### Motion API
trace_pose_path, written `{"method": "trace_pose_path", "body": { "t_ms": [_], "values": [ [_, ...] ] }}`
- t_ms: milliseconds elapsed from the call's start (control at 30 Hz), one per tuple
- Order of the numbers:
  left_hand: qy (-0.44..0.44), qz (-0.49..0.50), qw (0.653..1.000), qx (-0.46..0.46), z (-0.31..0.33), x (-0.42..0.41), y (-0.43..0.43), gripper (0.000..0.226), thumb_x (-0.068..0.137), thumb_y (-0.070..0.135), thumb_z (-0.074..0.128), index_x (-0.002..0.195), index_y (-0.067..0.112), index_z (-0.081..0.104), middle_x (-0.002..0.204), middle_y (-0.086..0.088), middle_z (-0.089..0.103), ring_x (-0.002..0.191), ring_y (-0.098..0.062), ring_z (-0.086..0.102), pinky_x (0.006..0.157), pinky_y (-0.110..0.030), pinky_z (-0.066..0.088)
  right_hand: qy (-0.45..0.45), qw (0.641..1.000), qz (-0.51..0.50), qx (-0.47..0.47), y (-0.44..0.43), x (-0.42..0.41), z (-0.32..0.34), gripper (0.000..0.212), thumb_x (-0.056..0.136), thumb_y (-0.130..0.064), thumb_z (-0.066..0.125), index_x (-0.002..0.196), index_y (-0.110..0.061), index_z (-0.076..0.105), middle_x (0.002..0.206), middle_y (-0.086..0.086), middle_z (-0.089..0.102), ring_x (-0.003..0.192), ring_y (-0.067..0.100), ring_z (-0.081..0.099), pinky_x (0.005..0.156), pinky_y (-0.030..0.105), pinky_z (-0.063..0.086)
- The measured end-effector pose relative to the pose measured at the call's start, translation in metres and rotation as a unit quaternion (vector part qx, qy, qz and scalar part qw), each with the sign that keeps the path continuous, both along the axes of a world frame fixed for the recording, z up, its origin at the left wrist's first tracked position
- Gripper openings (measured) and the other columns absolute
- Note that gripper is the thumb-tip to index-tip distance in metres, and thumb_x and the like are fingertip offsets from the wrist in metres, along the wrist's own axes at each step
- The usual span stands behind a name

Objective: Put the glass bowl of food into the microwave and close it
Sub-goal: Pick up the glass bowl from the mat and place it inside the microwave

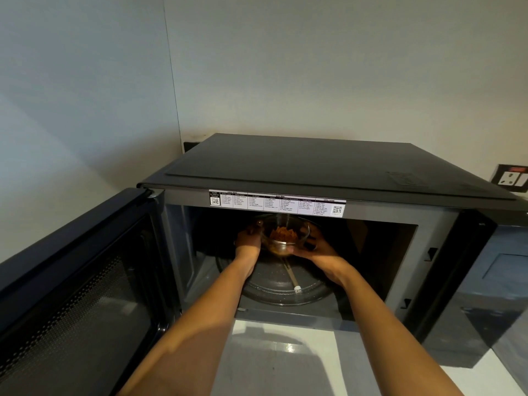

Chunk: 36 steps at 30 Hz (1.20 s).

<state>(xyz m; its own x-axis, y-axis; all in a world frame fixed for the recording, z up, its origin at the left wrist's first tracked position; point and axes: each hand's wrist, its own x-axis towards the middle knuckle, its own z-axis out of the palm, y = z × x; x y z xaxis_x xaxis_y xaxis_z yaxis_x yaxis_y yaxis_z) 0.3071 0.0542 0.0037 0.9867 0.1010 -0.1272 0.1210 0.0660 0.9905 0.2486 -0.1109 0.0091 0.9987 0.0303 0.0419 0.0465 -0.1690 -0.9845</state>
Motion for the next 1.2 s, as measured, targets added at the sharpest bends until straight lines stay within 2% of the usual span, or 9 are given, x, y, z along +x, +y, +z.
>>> {"method": "trace_pose_path", "body": {
  "t_ms": [133, 233, 467, 533, 667, 733, 933, 1067, 1200],
  "values": [
    [-0.001, 0.004, 1.000, -0.013, 0.001, 0.000, -0.001, 0.044, 0.094, 0.025, 0.055, 0.127, -0.005, 0.057, 0.131, -0.028, 0.058, 0.124, -0.040, 0.054, 0.108, -0.053, 0.041, -0.002, 1.000, 0.008, 0.005, 0.000, 0.001, 0.001, 0.074, 0.075, -0.002, 0.073, 0.135, -0.023, 0.036, 0.114, -0.008, 0.052, 0.105, 0.010, 0.051, 0.086, 0.019, 0.043],
    [-0.001, 0.005, 1.000, -0.018, 0.001, 0.000, 0.000, 0.045, 0.094, 0.026, 0.056, 0.128, -0.004, 0.057, 0.131, -0.027, 0.058, 0.125, -0.039, 0.054, 0.108, -0.052, 0.041, 0.001, 1.000, 0.006, 0.006, 0.000, 0.001, 0.000, 0.076, 0.075, -0.002, 0.073, 0.138, -0.021, 0.034, 0.113, -0.009, 0.051, 0.109, 0.012, 0.049, 0.091, 0.025, 0.041],
    [-0.002, 0.010, 1.000, -0.017, 0.001, -0.002, 0.000, 0.040, 0.094, 0.025, 0.055, 0.123, -0.004, 0.060, 0.126, -0.027, 0.061, 0.120, -0.040, 0.057, 0.106, -0.053, 0.043, -0.002, 1.000, 0.006, 0.000, -0.001, 0.000, -0.001, 0.077, 0.075, -0.003, 0.073, 0.138, -0.022, 0.033, 0.109, -0.015, 0.052, 0.108, 0.010, 0.049, 0.092, 0.025, 0.040],
    [-0.006, 0.009, 1.000, -0.012, 0.001, -0.003, 0.000, 0.038, 0.094, 0.025, 0.054, 0.121, -0.002, 0.061, 0.124, -0.027, 0.062, 0.118, -0.040, 0.058, 0.105, -0.053, 0.044, -0.008, 1.000, 0.005, 0.003, -0.001, 0.000, -0.001, 0.077, 0.075, -0.002, 0.073, 0.138, -0.022, 0.034, 0.114, -0.009, 0.053, 0.109, 0.011, 0.050, 0.090, 0.023, 0.042],
    [-0.016, 0.028, 0.999, -0.011, 0.003, -0.007, -0.001, 0.034, 0.094, 0.022, 0.055, 0.119, 0.000, 0.064, 0.123, -0.025, 0.064, 0.118, -0.037, 0.059, 0.105, -0.051, 0.045, -0.012, 1.000, 0.008, 0.009, 0.000, -0.002, -0.001, 0.075, 0.075, -0.001, 0.073, 0.136, -0.022, 0.035, 0.116, -0.007, 0.051, 0.097, 0.002, 0.054, 0.068, 0.007, 0.049],
    [-0.018, 0.036, 0.999, -0.002, 0.004, -0.009, -0.001, 0.033, 0.094, 0.021, 0.055, 0.117, 0.000, 0.065, 0.122, -0.024, 0.065, 0.117, -0.037, 0.060, 0.104, -0.050, 0.045, -0.015, 1.000, 0.002, 0.014, 0.000, -0.002, -0.002, 0.075, 0.075, 0.001, 0.072, 0.137, -0.019, 0.035, 0.120, -0.004, 0.051, 0.099, 0.005, 0.053, 0.065, 0.004, 0.049],
    [-0.009, 0.048, 0.998, -0.045, 0.004, -0.015, 0.001, 0.027, 0.094, 0.015, 0.053, 0.113, -0.002, 0.065, 0.118, -0.024, 0.066, 0.113, -0.036, 0.061, 0.104, -0.051, 0.046, -0.014, 1.000, -0.006, 0.023, 0.001, -0.003, -0.004, 0.073, 0.077, -0.001, 0.071, 0.139, -0.014, 0.036, 0.134, 0.007, 0.050, 0.112, 0.015, 0.052, 0.077, 0.013, 0.047],
    [-0.010, 0.034, 0.996, -0.077, 0.005, -0.021, 0.002, 0.020, 0.095, 0.009, 0.051, 0.109, 0.005, 0.065, 0.104, -0.015, 0.064, 0.098, -0.026, 0.060, 0.096, -0.042, 0.048, 0.000, 1.000, -0.012, 0.019, 0.001, -0.004, -0.007, 0.070, 0.076, -0.011, 0.074, 0.137, -0.018, 0.040, 0.133, 0.004, 0.052, 0.111, 0.013, 0.052, 0.090, 0.021, 0.042],
    [-0.016, 0.035, 0.995, -0.089, 0.005, -0.030, 0.001, 0.028, 0.095, 0.007, 0.051, 0.119, -0.001, 0.062, 0.104, -0.012, 0.062, 0.097, -0.024, 0.058, 0.086, -0.037, 0.048, 0.006, 1.000, -0.020, 0.007, 0.002, -0.007, -0.009, 0.067, 0.077, -0.018, 0.074, 0.135, -0.021, 0.041, 0.127, -0.001, 0.052, 0.111, 0.012, 0.051, 0.096, 0.026, 0.040]
  ]
}}
